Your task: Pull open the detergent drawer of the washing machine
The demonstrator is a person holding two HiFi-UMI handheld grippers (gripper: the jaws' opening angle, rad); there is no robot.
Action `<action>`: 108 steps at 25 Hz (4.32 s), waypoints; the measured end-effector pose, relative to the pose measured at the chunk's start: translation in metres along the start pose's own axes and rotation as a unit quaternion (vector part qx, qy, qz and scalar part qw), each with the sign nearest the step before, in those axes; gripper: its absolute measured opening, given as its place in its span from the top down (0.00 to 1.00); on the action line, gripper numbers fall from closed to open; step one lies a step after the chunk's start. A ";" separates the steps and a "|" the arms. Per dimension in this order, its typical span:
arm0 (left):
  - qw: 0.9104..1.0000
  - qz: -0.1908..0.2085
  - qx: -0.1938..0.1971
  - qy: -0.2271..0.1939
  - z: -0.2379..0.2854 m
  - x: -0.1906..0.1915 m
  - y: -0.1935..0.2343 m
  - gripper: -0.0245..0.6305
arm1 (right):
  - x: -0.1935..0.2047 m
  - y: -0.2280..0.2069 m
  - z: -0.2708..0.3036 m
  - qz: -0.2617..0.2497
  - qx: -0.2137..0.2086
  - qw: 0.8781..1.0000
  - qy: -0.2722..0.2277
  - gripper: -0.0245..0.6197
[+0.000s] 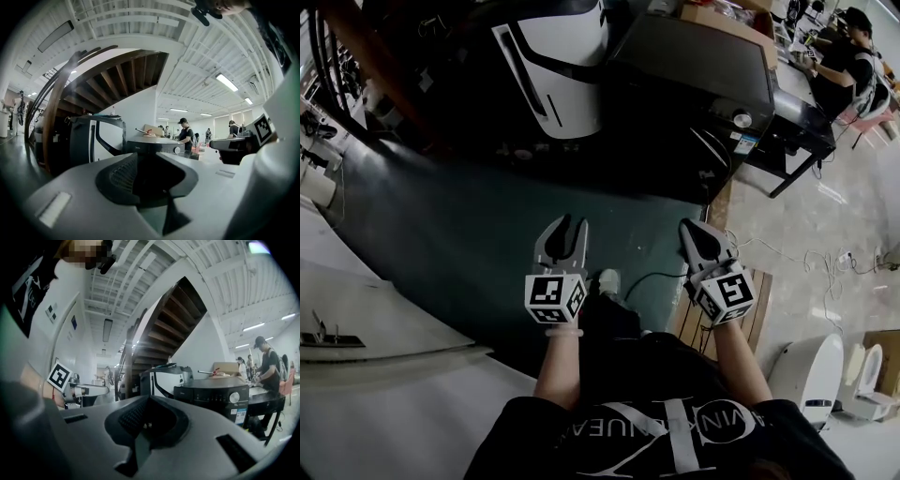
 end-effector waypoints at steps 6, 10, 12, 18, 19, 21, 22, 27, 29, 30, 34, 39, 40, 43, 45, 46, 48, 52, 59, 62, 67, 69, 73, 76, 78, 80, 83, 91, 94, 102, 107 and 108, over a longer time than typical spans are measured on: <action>1.000 -0.012 0.011 0.014 0.045 0.007 0.030 0.81 | 0.003 -0.024 0.041 0.013 0.015 1.000 0.010 0.94; 0.999 -0.019 0.019 0.025 0.078 0.016 0.053 0.81 | 0.004 -0.041 0.074 0.021 0.029 0.999 0.019 0.94; 0.999 -0.020 0.024 0.030 0.096 0.019 0.063 0.81 | 0.005 -0.049 0.090 0.019 0.032 0.999 0.022 0.94; 0.998 -0.025 0.043 0.034 0.152 0.020 0.093 0.81 | -0.001 -0.071 0.135 0.022 0.050 0.998 0.021 0.94; 0.998 -0.026 0.049 0.033 0.162 0.019 0.097 0.81 | -0.003 -0.074 0.142 0.026 0.055 0.998 0.020 0.94; 0.997 -0.027 0.059 0.032 0.179 0.018 0.104 0.81 | -0.005 -0.081 0.154 0.024 0.063 0.998 0.020 0.94; 0.997 -0.027 0.065 0.032 0.187 0.018 0.107 0.81 | -0.004 -0.085 0.159 0.021 0.068 0.997 0.021 0.94; 0.995 -0.023 0.093 0.033 0.218 0.020 0.122 0.81 | -0.003 -0.098 0.180 0.026 0.094 0.995 0.017 0.94; 0.994 -0.021 0.102 0.034 0.227 0.021 0.128 0.81 | -0.003 -0.100 0.189 0.028 0.102 0.994 0.015 0.94; 0.994 -0.022 0.106 0.034 0.231 0.021 0.131 0.81 | -0.003 -0.100 0.194 0.027 0.105 0.994 0.015 0.94; 0.992 -0.022 0.118 0.033 0.243 0.023 0.142 0.81 | -0.004 -0.100 0.209 0.026 0.116 0.993 0.014 0.94; 0.989 -0.020 0.143 0.043 0.261 0.034 0.146 0.81 | -0.008 -0.103 0.226 0.038 0.125 0.991 0.016 0.94; 0.988 -0.020 0.148 0.043 0.264 0.036 0.145 0.81 | -0.008 -0.104 0.228 0.038 0.126 0.991 0.018 0.94; 0.985 -0.029 0.164 0.044 0.276 0.039 0.139 0.81 | -0.006 -0.110 0.232 0.034 0.129 0.991 0.022 0.94; 0.983 -0.037 0.174 0.046 0.286 0.041 0.135 0.81 | 0.002 -0.115 0.236 0.016 0.128 0.991 0.036 0.94; 0.982 -0.042 0.178 0.046 0.291 0.043 0.132 0.81 | 0.006 -0.118 0.238 0.010 0.128 0.991 0.043 0.94; 0.980 -0.053 0.185 0.047 0.302 0.046 0.128 0.81 | 0.011 -0.123 0.245 0.015 0.128 0.990 0.050 0.94; 0.976 -0.079 0.196 0.048 0.326 0.051 0.124 0.81 | 0.019 -0.134 0.266 0.012 0.118 0.992 0.051 0.94; 0.966 -0.127 0.217 0.060 0.373 0.067 0.116 0.81 | 0.028 -0.157 0.299 0.024 0.099 0.993 0.056 0.94; 0.962 -0.140 0.225 0.066 0.392 0.077 0.112 0.81 | 0.037 -0.170 0.309 0.040 0.104 0.992 0.063 0.94; 0.953 -0.191 0.224 0.064 0.425 0.095 0.110 0.81 | 0.049 -0.191 0.332 0.050 0.100 0.992 0.064 0.94; 0.949 -0.213 0.222 0.061 0.436 0.102 0.111 0.81 | 0.055 -0.198 0.339 0.048 0.097 0.992 0.066 0.94; 0.941 -0.252 0.219 0.049 0.458 0.116 0.110 0.81 | 0.071 -0.211 0.352 0.052 0.095 0.991 0.076 0.94; 0.936 -0.267 0.226 0.039 0.474 0.123 0.106 0.81 | 0.080 -0.219 0.362 0.062 0.096 0.990 0.081 0.94; 0.932 -0.276 0.232 0.033 0.482 0.127 0.102 0.81 | 0.085 -0.226 0.367 0.055 0.095 0.991 0.078 0.94; 0.927 -0.290 0.235 0.025 0.491 0.131 0.100 0.81 | 0.088 -0.231 0.372 0.055 0.096 0.991 0.077 0.94; 0.921 -0.311 0.236 0.013 0.502 0.138 0.098 0.80 | 0.094 -0.239 0.376 0.059 0.100 0.991 0.074 0.94; 0.897 -0.372 0.239 -0.020 0.530 0.145 0.094 0.77 | 0.107 -0.252 0.383 0.075 0.105 0.988 0.088 0.94; 0.883 -0.399 0.243 -0.037 0.538 0.146 0.093 0.72 | 0.112 -0.257 0.384 0.072 0.102 0.988 0.086 0.94; 0.847 -0.464 0.248 -0.078 0.550 0.149 0.092 0.70 | 0.117 -0.264 0.391 0.072 0.097 0.989 0.087 0.94; 0.823 -0.493 0.260 -0.112 0.554 0.146 0.090 0.70 | 0.120 -0.269 0.392 0.078 0.097 0.988 0.089 0.94; 0.817 -0.501 0.258 -0.119 0.555 0.146 0.091 0.70 | 0.120 -0.270 0.391 0.077 0.097 0.988 0.090 0.94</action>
Point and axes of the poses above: the fingertips, and each gripper's own axes: z forward along the fingers, y to its left, x out of its underside, the point moved 4 cm from there along -z, backward along the fingers, and after that the axes turned 10 degrees about z, right-handed, at the moved point
